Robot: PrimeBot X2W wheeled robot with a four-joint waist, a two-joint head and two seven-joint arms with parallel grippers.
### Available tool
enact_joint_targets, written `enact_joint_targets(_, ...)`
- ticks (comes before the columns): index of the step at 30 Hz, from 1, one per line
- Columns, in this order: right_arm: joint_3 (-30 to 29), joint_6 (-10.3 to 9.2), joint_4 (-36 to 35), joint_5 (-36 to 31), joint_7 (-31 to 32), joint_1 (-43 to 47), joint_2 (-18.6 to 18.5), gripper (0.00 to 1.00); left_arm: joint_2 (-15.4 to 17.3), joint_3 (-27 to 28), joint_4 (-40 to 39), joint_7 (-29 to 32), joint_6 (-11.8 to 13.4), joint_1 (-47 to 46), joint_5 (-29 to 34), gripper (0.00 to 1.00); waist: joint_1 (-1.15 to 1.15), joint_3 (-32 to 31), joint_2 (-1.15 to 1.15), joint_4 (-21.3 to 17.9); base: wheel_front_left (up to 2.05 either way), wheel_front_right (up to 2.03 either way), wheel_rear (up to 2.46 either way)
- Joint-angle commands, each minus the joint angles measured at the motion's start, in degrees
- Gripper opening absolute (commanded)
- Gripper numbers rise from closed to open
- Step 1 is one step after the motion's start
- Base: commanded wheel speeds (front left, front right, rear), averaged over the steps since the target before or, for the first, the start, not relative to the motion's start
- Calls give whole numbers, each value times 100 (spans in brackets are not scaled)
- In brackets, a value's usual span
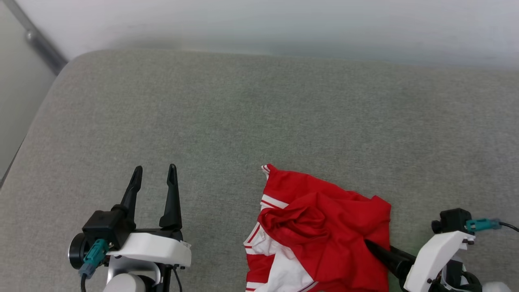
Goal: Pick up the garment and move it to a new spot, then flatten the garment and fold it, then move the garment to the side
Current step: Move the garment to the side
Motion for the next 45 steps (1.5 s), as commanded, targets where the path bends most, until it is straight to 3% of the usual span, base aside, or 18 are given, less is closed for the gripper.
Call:
enact_joint_targets(1, 88, -7, 158, 57, 88, -38, -14, 100, -55, 36, 32, -28, -51, -74, 50, 100, 0, 113, 0, 115, 0, 0, 0)
enact_joint_targets(4, 208, -10, 413, 133, 193, -67, -23, 100, -117, 104, 88, -28, -125, -93, 121, 100, 0, 147, 0, 151, 0, 0, 0)
enact_joint_targets(5, 243, -11, 469, 180, 219, -66, -14, 36, -135, 122, 112, -28, -144, -86, 145, 100, 0, 150, 0, 152, 0, 0, 0)
enact_joint_targets(6, 273, -11, 496, 214, 219, -85, -11, 0, -154, 143, 130, -28, -168, -77, 154, 100, 0, 154, 0, 149, 0, 0, 0)
enact_joint_targets(11, 402, -6, 315, 342, 156, -267, -94, 0, -198, 234, 195, -28, -224, -19, 225, 100, 0, 120, 0, 71, 0, 0, 0)
enact_joint_targets(19, 844, -4, -366, -230, 44, -757, -721, 0, -222, 340, 206, -27, -320, 88, 332, 100, 0, -141, 0, -391, 0, 0, 0)
enact_joint_targets(24, 1273, -4, -874, -674, 365, -1132, -1166, 0, -203, 462, 52, -26, -287, 257, 386, 100, 0, -216, 0, -1055, 0, 0, 0)
enact_joint_targets(31, 1382, -5, -1365, -1062, 706, -1604, -1757, 0, -88, 468, -223, -3, -275, 204, 492, 100, 0, 47, 0, -2195, 0, 0, 0)
enact_joint_targets(38, 1064, -5, -864, -1075, 460, -2049, -1880, 0, 93, 336, -552, 199, -367, -210, 653, 100, 0, 650, 0, -3094, 0, 0, 0)
enact_joint_targets(45, 673, -5, -27, -1234, -210, -2758, -2016, 0, 378, 113, -991, 570, -542, -912, 948, 100, 0, 1653, 0, -3304, 0, 0, 0)
